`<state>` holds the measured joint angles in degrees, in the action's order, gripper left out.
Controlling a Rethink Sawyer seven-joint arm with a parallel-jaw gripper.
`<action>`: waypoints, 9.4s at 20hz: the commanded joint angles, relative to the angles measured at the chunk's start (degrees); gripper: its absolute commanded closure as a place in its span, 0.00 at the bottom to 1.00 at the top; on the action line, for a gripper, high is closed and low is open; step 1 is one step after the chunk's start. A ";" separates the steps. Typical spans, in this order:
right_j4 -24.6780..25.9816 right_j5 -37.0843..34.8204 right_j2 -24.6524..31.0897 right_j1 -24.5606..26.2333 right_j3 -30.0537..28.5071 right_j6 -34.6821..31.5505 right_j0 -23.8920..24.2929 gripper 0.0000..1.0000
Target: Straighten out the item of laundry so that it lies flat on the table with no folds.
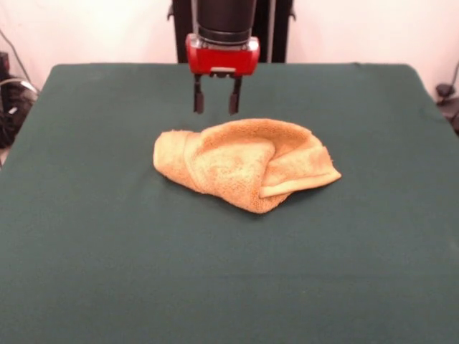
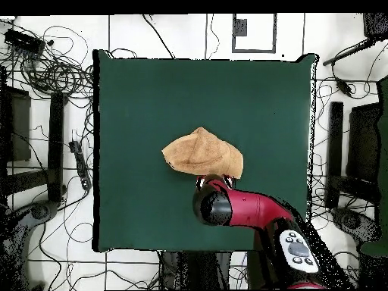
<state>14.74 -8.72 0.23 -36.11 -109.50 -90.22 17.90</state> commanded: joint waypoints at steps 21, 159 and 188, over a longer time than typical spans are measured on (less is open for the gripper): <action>-7.51 -31.61 6.43 -0.29 17.36 -6.26 -5.64 0.00; -8.39 -23.11 6.41 10.53 21.57 -6.73 -7.54 0.00; -9.10 -17.64 8.17 15.27 19.45 -7.04 -5.29 0.00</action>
<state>6.78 -30.25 1.47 -24.03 -84.20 -90.22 12.60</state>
